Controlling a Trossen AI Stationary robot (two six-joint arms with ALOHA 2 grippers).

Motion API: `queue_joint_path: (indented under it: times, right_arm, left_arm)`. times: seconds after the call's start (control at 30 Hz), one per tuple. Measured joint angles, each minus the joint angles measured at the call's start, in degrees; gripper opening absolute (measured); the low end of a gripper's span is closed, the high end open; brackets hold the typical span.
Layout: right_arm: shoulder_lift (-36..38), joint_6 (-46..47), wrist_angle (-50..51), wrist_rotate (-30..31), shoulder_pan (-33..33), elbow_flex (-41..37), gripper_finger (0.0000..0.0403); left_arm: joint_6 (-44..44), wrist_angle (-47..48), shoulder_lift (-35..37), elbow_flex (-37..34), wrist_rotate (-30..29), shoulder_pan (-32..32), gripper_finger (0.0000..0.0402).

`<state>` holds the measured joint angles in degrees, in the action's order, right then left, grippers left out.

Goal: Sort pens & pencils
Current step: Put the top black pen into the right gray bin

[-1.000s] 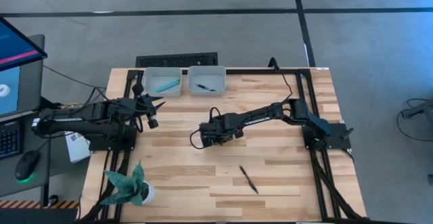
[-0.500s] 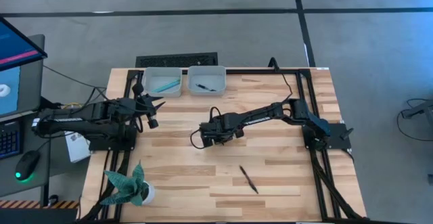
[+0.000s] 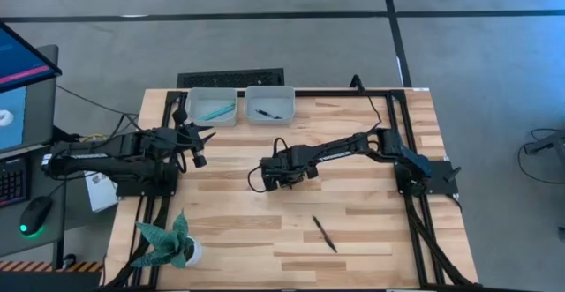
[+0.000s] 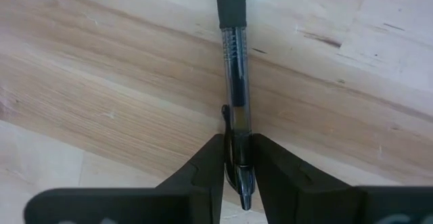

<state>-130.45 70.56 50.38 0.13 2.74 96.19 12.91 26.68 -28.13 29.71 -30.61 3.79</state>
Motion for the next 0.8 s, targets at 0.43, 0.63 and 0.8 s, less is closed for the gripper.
queue_joint_path:
  times: [0.43,0.63,0.8]
  right_arm:
    - [0.04,-1.82,-0.19,-1.51,-0.7,-0.09,0.0098]
    - [0.04,-2.04,-0.18,-1.62,-0.82,-0.09,0.0098]
    - [0.04,-2.05,-0.18,-1.78,-1.01,-0.09,0.0098]
  left_arm:
    - [-0.08,0.0,0.0,0.0,0.0,-0.02,0.0082]
    - [-0.11,0.0,0.01,0.0,0.0,0.0,0.0082]
    - [-0.28,0.0,0.01,0.0,0.0,0.0,0.0082]
